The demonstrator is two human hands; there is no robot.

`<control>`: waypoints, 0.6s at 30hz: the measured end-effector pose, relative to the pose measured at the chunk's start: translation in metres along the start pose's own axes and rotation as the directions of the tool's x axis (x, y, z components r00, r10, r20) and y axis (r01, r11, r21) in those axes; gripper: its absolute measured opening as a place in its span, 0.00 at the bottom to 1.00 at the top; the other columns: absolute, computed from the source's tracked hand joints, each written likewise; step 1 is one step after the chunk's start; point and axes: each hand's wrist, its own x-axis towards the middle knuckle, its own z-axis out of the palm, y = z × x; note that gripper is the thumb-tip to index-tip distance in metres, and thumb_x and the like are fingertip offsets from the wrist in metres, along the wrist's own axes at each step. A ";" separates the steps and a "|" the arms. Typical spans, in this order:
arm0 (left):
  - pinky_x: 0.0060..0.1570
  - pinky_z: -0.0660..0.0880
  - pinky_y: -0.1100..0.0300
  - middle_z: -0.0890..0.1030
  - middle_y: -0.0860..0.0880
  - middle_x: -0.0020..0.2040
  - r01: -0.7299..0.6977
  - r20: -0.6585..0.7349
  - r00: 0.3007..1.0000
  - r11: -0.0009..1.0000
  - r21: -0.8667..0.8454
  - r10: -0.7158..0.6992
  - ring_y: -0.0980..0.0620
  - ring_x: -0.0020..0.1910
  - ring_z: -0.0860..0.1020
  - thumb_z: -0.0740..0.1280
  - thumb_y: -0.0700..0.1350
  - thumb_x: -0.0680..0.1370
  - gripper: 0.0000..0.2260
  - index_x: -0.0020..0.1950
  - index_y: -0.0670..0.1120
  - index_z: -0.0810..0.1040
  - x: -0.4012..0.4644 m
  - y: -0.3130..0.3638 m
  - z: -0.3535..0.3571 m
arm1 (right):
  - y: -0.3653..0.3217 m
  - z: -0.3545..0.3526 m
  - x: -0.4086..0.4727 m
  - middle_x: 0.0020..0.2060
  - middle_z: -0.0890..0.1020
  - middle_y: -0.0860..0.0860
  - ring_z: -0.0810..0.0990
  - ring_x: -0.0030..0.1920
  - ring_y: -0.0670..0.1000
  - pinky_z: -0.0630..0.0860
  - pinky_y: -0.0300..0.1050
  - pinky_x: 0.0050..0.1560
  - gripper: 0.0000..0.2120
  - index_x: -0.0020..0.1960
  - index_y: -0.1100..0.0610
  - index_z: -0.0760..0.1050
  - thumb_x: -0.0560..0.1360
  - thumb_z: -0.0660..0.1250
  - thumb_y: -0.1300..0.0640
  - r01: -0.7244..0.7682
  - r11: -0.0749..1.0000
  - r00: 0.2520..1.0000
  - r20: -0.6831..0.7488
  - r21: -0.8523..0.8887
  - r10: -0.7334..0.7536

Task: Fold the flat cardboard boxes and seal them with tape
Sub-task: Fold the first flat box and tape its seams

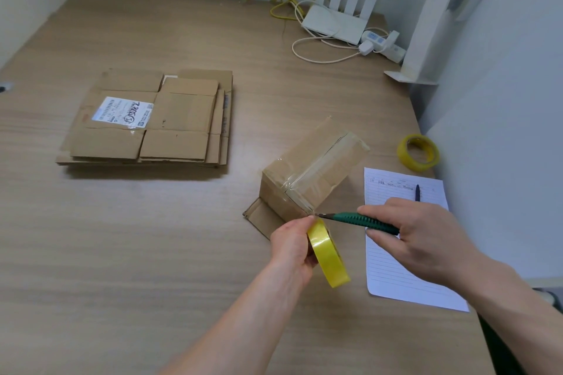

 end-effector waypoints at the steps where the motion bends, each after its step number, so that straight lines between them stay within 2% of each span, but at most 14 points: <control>1: 0.38 0.79 0.52 0.81 0.40 0.39 -0.001 0.000 1.000 1.000 0.003 0.001 0.43 0.37 0.79 0.71 0.38 0.75 0.03 0.48 0.40 0.80 0.000 0.000 0.000 | 0.000 0.000 0.000 0.37 0.78 0.44 0.72 0.35 0.45 0.74 0.49 0.35 0.14 0.59 0.40 0.80 0.75 0.70 0.50 -0.001 1.000 1.000 -0.002 0.000 0.001; 5: 0.41 0.78 0.50 0.80 0.39 0.43 -0.008 -0.006 1.000 1.000 0.007 0.008 0.42 0.41 0.78 0.71 0.39 0.76 0.06 0.51 0.39 0.80 0.000 0.001 0.000 | -0.001 -0.001 0.001 0.37 0.78 0.44 0.72 0.35 0.46 0.74 0.50 0.35 0.14 0.59 0.41 0.80 0.74 0.71 0.51 0.009 1.000 1.000 0.002 -0.004 -0.009; 10: 0.41 0.77 0.51 0.79 0.39 0.43 -0.016 -0.005 1.000 1.000 0.017 0.016 0.43 0.41 0.78 0.71 0.39 0.76 0.04 0.49 0.40 0.80 0.001 0.003 0.001 | -0.002 -0.001 0.003 0.37 0.78 0.45 0.76 0.36 0.49 0.75 0.54 0.36 0.14 0.60 0.40 0.80 0.75 0.70 0.51 0.013 1.000 1.000 0.014 0.000 -0.013; 18: 0.39 0.76 0.52 0.79 0.39 0.42 -0.020 -0.016 1.000 0.999 0.028 0.020 0.43 0.40 0.78 0.70 0.39 0.77 0.03 0.48 0.40 0.81 0.001 0.005 -0.001 | -0.003 0.001 0.006 0.36 0.78 0.43 0.71 0.33 0.46 0.75 0.53 0.32 0.15 0.59 0.41 0.81 0.73 0.73 0.52 0.041 0.999 0.999 -0.033 0.004 -0.041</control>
